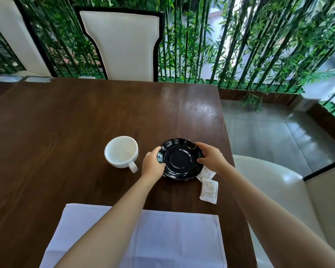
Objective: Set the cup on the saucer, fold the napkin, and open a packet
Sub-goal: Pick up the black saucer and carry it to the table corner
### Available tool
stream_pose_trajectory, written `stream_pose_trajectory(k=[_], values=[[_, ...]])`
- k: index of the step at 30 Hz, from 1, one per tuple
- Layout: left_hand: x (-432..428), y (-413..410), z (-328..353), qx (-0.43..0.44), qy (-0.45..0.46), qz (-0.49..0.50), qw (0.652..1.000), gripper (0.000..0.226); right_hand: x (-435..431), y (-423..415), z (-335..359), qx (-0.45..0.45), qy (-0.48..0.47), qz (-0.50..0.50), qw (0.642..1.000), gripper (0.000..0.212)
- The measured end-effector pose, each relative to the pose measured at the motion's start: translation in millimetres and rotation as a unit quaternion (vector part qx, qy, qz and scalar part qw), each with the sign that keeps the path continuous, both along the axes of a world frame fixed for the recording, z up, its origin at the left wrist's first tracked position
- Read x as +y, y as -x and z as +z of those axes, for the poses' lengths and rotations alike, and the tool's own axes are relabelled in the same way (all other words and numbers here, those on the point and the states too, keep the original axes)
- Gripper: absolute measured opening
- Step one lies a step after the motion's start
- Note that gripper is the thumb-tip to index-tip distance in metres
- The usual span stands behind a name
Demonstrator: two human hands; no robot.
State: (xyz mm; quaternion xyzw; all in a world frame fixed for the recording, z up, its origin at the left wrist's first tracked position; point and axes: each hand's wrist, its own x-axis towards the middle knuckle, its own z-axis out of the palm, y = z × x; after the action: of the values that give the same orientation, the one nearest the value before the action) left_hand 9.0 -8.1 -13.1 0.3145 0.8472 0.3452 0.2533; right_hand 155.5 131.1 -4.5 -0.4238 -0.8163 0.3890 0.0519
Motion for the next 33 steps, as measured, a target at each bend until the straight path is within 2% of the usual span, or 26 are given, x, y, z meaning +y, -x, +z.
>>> stream_pose_trajectory(k=[8,13,18,27,33], values=[[-2,0,40,-0.013,-0.042,0.016,0.999,0.044,2,4,36,0.040,0.017,-0.024,0.999,0.064],[-13,3,72,0.015,-0.071,0.020,0.997,0.044,-4,7,77,0.077,0.023,-0.034,0.996,0.062],[-33,9,112,-0.026,-0.107,0.033,0.993,0.057,-21,10,123,0.117,0.045,-0.030,0.992,0.063],[-94,24,180,0.031,-0.155,0.076,0.985,0.054,-75,31,198,0.149,0.017,0.022,0.988,0.061],[-153,43,212,-0.018,-0.186,0.120,0.975,0.060,-121,58,231,0.163,0.031,0.067,0.984,0.059]])
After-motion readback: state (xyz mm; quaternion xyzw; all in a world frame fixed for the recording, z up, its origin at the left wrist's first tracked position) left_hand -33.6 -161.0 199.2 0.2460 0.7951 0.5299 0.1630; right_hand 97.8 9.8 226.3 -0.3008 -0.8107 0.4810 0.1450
